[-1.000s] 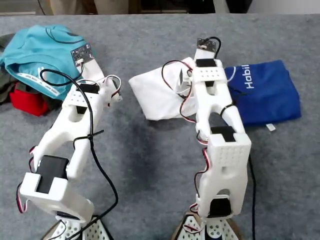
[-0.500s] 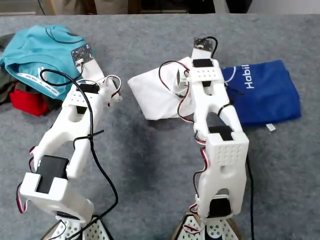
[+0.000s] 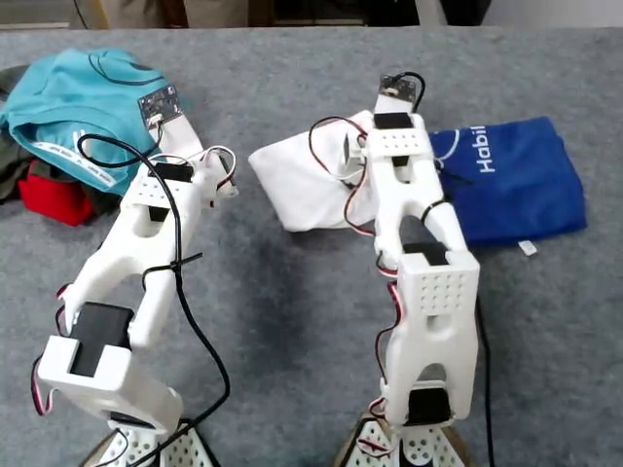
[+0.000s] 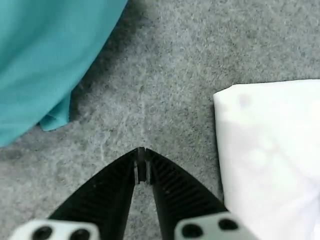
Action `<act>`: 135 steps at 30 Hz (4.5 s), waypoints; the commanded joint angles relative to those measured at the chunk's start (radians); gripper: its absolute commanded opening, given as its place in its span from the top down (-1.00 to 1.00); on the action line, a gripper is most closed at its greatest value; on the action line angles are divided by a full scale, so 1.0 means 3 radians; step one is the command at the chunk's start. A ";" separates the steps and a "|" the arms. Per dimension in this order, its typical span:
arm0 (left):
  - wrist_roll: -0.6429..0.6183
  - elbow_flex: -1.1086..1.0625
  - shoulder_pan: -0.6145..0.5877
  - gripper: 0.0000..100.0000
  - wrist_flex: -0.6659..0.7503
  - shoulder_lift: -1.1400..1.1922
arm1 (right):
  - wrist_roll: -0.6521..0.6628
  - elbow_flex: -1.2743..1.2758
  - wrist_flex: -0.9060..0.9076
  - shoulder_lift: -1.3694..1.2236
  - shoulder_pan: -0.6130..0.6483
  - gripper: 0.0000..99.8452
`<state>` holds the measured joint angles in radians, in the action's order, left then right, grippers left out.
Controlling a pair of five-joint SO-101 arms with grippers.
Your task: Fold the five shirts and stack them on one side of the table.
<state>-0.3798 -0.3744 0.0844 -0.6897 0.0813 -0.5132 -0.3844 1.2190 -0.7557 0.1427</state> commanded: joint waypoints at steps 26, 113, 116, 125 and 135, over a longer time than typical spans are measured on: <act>0.0036 0.0133 -0.0046 0.96 -0.0010 -0.0033 | 0.0680 -0.2371 0.1713 -0.0054 -0.1199 1.00; 0.0793 0.4838 -0.1284 0.96 -0.3585 0.1230 | 0.2030 0.3081 0.1693 0.6027 -0.1266 0.99; 0.0813 0.4163 -0.1115 0.96 -0.3585 0.0637 | 0.2030 0.3214 0.1678 0.6109 -0.1266 0.99; 0.1008 0.1601 -0.0271 0.96 -0.3406 -0.2299 | 0.2025 0.3434 0.1560 0.6150 -0.1266 0.99; 0.2087 -0.0726 0.1350 0.96 -0.3570 -0.4780 | 0.2025 0.3598 0.1545 0.6150 -0.1266 0.99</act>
<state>0.1987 -0.4910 0.3989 -1.7361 -1.1937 0.0974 0.6897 1.7054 1.0856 -0.2470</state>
